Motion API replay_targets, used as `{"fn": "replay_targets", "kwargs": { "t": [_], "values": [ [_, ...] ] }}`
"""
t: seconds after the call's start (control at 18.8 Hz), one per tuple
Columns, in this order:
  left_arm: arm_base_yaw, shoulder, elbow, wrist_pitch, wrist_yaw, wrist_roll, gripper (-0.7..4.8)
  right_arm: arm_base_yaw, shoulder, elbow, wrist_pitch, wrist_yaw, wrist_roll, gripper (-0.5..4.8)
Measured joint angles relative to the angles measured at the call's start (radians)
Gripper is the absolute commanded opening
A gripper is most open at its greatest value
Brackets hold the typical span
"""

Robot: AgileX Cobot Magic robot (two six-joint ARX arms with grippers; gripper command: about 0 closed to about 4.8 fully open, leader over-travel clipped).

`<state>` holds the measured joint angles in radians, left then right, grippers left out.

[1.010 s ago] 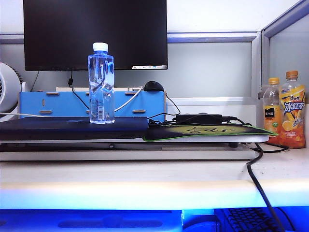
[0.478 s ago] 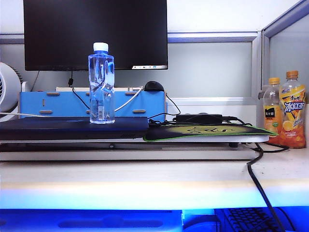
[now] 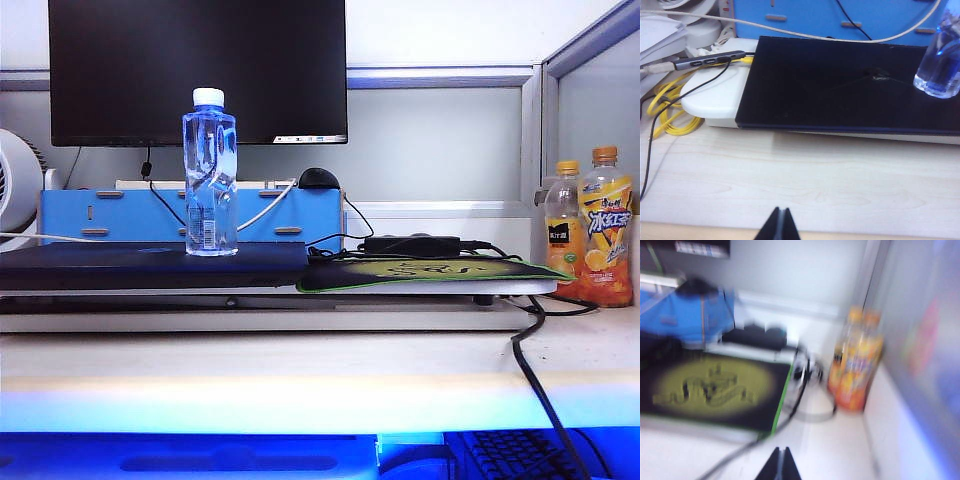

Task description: Pick up the mineral water bottle and place it on the laptop.

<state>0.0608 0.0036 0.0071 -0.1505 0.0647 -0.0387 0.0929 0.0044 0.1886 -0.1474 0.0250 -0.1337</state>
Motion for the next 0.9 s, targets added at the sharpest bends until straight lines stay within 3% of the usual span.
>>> {"fn": "replay_targets", "kwargs": {
  "t": [0.27, 0.9],
  "values": [
    [0.000, 0.000, 0.000, 0.000, 0.000, 0.000, -0.02, -0.075, 0.000, -0.118, -0.030, -0.003, 0.030, -0.01],
    [0.000, 0.000, 0.000, 0.000, 0.000, 0.000, -0.02, -0.069, 0.005, -0.158, -0.082, -0.028, 0.140, 0.00]
  ]
}}
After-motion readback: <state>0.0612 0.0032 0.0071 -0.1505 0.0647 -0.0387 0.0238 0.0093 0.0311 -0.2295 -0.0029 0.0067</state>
